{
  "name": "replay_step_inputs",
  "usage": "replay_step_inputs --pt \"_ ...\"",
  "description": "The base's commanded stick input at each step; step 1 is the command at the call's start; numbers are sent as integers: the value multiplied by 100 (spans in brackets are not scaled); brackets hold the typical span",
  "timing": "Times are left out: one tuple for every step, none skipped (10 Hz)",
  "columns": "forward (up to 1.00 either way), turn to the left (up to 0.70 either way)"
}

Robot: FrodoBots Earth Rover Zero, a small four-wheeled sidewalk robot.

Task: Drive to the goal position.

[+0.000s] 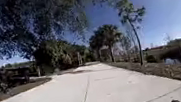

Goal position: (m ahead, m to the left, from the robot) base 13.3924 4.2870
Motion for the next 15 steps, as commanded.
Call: replay_step_inputs --pt "100 -2" --pt "100 -2" --pt "100 -2" --pt "100 -2" --pt "100 -3" --pt "100 -4" --pt "100 -4" --pt "100 -5" --pt "100 -8" --pt "100 -8" --pt "100 -9" --pt "100 -9" --pt "100 -8" --pt "100 -7" --pt "100 -6"
